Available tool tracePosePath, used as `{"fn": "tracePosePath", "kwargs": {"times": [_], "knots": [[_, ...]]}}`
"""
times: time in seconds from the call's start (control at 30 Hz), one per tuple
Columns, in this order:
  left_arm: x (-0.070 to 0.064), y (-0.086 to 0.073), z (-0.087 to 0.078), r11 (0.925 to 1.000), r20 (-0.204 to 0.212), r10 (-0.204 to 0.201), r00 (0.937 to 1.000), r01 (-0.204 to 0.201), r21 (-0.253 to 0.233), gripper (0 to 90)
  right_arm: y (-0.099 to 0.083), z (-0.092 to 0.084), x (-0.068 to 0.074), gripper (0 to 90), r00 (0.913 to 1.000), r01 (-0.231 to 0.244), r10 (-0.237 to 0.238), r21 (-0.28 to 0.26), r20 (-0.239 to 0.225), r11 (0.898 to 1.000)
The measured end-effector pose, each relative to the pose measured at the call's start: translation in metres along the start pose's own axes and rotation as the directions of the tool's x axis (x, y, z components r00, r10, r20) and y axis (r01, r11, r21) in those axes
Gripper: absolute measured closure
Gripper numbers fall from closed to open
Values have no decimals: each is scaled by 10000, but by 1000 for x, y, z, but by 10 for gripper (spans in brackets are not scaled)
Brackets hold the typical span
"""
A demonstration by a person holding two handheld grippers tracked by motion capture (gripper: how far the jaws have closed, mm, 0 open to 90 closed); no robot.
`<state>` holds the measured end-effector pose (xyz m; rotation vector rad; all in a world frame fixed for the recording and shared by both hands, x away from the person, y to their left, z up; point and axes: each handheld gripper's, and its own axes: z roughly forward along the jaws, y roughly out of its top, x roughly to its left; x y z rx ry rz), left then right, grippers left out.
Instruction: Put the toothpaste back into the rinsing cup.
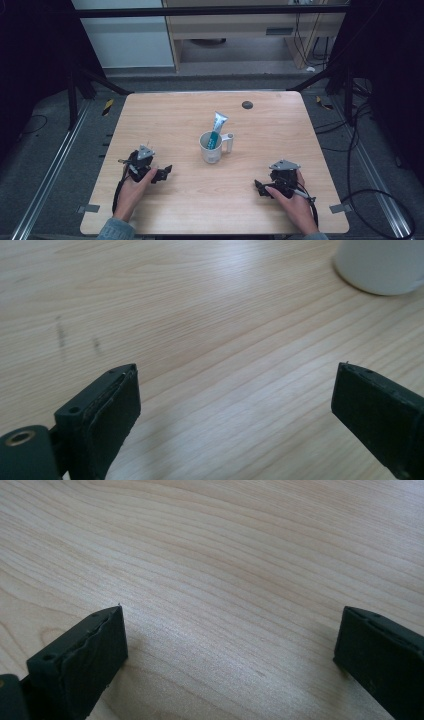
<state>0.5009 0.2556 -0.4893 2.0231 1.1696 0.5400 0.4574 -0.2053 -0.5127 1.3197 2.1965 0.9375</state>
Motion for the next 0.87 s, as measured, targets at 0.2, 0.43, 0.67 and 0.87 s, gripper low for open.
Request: {"fn": "tracePosePath", "kwargs": {"times": [0.2, 0.43, 0.67, 0.87], "knots": [[27, -11, -3, 9991, -772, -238, 9967, 263, 320, 56, 0, 0, 0, 7, 10000, -1, 1, -1, -3, 10000], [42, -20, 0, 9968, -1108, -374, 9931, 450, 663, 56, 0, 0, 0, 7, 10000, 0, 0, -2, -3, 10000], [45, -22, 2, 9967, -866, -433, 9953, 489, 641, 21, 0, 0, 0, 7, 10000, 2, -2, -2, -2, 10000], [44, -21, 3, 9952, -970, -561, 9937, 634, 746, 0, 0, 0, 0, 7, 10000, 2, -2, -1, -3, 10000]]}}
